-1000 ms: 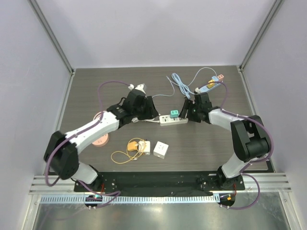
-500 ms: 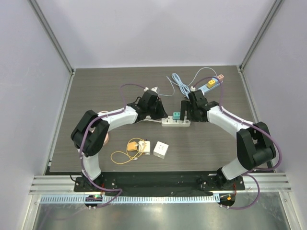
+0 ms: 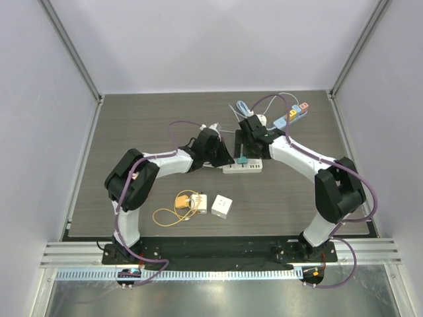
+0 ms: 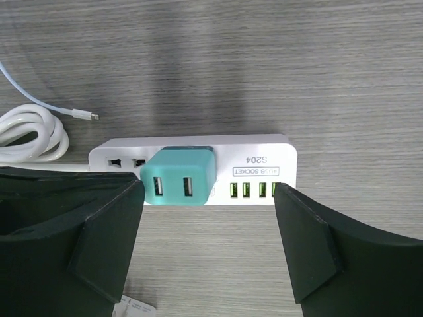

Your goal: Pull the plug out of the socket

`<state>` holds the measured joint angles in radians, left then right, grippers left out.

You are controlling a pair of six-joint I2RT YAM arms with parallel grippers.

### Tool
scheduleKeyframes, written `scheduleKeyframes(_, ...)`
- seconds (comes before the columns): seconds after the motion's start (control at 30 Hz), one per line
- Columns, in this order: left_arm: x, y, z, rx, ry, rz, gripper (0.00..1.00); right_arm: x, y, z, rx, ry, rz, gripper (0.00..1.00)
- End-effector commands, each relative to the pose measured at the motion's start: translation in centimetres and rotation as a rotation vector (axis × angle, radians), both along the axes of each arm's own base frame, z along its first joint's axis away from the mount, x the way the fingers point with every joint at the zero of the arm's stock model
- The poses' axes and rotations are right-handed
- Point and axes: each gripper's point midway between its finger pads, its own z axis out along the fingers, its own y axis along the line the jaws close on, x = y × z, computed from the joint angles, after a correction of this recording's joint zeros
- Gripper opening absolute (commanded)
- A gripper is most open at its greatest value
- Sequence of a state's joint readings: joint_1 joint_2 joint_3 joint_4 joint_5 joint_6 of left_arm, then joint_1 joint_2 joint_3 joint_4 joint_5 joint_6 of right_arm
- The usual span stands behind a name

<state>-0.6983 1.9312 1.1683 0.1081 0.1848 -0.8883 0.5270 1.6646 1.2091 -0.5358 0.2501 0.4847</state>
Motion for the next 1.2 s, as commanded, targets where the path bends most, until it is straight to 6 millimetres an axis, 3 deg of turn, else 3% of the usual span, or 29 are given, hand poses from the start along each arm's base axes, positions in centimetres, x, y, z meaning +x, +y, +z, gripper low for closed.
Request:
scheduleKeyframes(0.0,0.4,-0.5,0.4,-0.033,-0.024,0.009,0.0,0.6,0.0,0.5,-0.031,-0.016,-0.051,0.84)
scheduleKeyframes(0.27,0.0,0.4,-2.5,0.041,0.057,0.038,0.0,0.9,1.3,-0.6,-0.044,0.002,-0.04,0.79)
scheduleKeyframes(0.47,-0.4,0.9,-3.5,0.066,0.077,0.044,0.0,0.8,1.6,-2.0,-0.073,0.025,-0.03,0.77)
scheduleKeyframes(0.77,-1.1,1.4,-4.7,0.088,0.128,0.057,0.0,1.1,2.5,-2.0,-0.072,0.024,-0.013,0.64)
scheduleKeyframes(0.87,-1.1,1.6,-4.8,0.096,0.131,0.061,0.0,1.1,2.8,-2.3,-0.072,0.03,-0.002,0.53)
scheduleKeyframes(1.03,-1.0,1.6,-4.6,0.104,0.126,0.063,0.0,1.0,3.2,-2.4,-0.068,0.034,0.006,0.43)
scheduleKeyframes(1.17,-0.9,1.8,-4.9,0.118,0.13,0.071,0.0,1.3,3.2,-1.4,-0.058,0.01,0.004,0.24)
